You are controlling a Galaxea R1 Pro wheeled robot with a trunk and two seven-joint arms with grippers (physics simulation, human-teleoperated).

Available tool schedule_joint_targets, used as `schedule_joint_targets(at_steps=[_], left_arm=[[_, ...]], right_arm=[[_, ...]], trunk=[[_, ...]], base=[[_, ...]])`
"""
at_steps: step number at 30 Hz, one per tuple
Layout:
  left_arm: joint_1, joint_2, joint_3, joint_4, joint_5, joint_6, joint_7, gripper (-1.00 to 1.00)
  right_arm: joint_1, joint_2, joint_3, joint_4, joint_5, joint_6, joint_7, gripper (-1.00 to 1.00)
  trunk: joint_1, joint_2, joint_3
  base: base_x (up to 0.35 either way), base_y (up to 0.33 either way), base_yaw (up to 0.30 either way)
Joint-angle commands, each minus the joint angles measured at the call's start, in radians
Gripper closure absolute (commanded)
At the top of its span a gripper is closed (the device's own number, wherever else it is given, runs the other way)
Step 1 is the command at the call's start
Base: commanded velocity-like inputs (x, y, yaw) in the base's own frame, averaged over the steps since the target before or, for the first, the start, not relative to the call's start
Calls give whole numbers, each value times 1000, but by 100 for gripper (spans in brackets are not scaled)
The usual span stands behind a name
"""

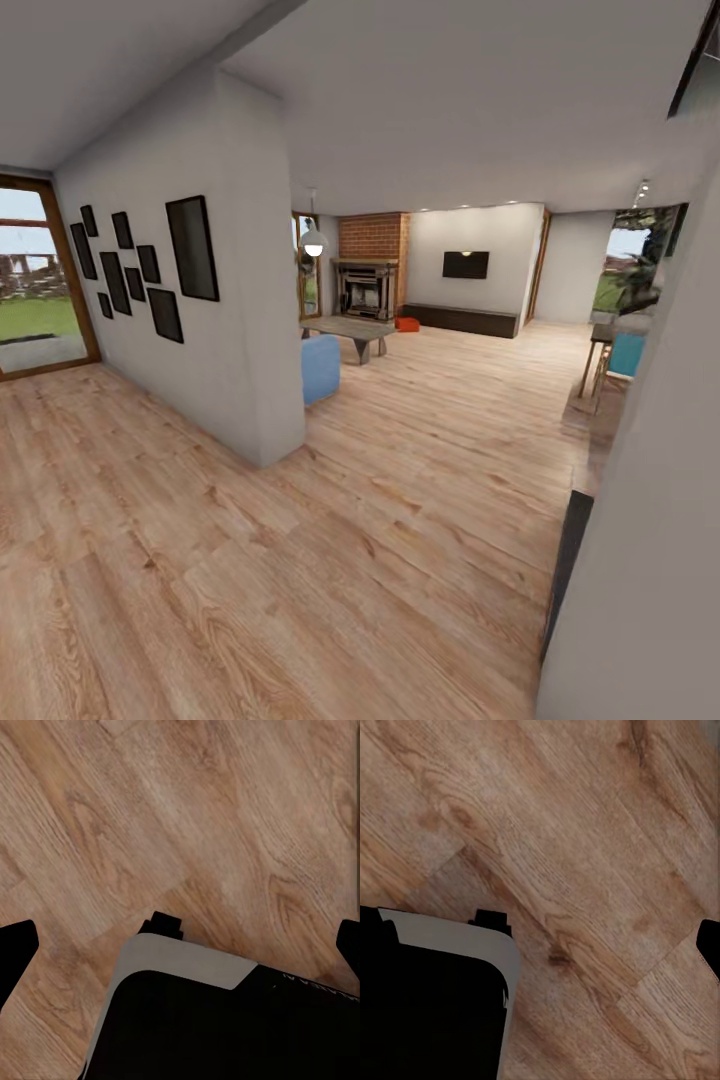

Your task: Move the two storage containers from the living room to the garage. In the garage, place one container on the floor and stack the other container on top of it (either order is fine).

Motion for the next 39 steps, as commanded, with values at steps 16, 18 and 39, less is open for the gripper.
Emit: schedule_joint_targets(at_steps=[16, 18, 39], left_arm=[[-1, -1, -8, 0, 9, -2, 3, -100], [-1, 0, -9, 0, 9, -2, 3, -100], [-1, 0, -8, 0, 9, -2, 2, -100]], right_arm=[[-1, 0, 11, 3, 4, 0, -2, -100], [-1, 0, 11, 3, 4, 0, -2, -100], [-1, 0, 13, 3, 6, 2, -2, -100]], trunk=[[1, -1, -1], [1, -1, -1], [1, -1, -1]], base=[[323, 0, 0], [323, 0, 0], [323, 0, 0]])
